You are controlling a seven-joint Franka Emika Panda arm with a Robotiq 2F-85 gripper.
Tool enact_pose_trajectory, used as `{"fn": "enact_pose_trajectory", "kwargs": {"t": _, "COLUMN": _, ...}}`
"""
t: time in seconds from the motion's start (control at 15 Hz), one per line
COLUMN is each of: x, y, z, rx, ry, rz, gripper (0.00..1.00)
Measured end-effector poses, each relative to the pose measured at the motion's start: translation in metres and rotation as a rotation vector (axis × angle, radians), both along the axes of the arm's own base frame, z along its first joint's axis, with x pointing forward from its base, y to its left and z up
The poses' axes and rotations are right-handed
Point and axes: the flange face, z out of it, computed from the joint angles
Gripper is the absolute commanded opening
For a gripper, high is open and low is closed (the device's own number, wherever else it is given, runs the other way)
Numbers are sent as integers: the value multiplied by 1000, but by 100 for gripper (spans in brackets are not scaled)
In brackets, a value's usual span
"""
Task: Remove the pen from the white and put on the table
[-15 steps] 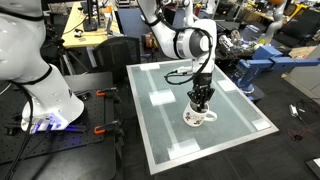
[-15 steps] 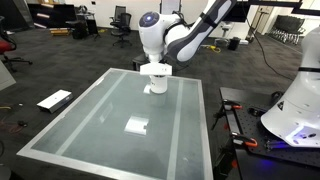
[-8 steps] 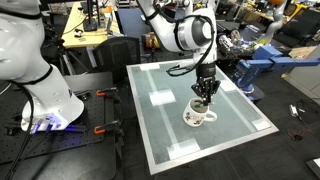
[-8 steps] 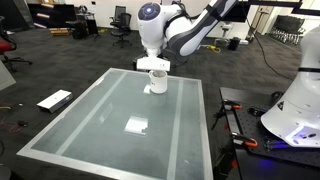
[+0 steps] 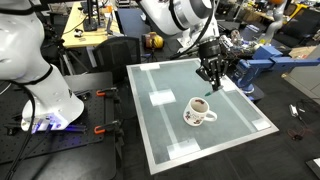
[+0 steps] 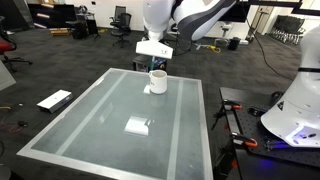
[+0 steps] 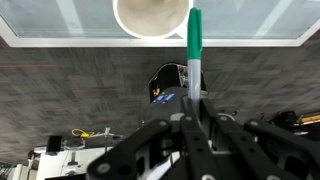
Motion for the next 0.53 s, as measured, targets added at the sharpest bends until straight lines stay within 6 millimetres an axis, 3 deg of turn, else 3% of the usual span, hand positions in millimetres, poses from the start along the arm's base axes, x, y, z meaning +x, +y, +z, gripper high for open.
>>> {"fn": "enact_pose_trajectory", "kwargs": {"t": 0.27, "x": -8, "y": 27, "z": 27, "rx": 16, "ry": -34, "rz": 58, "gripper": 3}}
{"fn": "enact_pose_trajectory", "kwargs": {"t": 0.53, "x": -10, "y": 64, "z": 36, "rx": 50, "ry": 13, "rz": 198, "gripper": 3}}
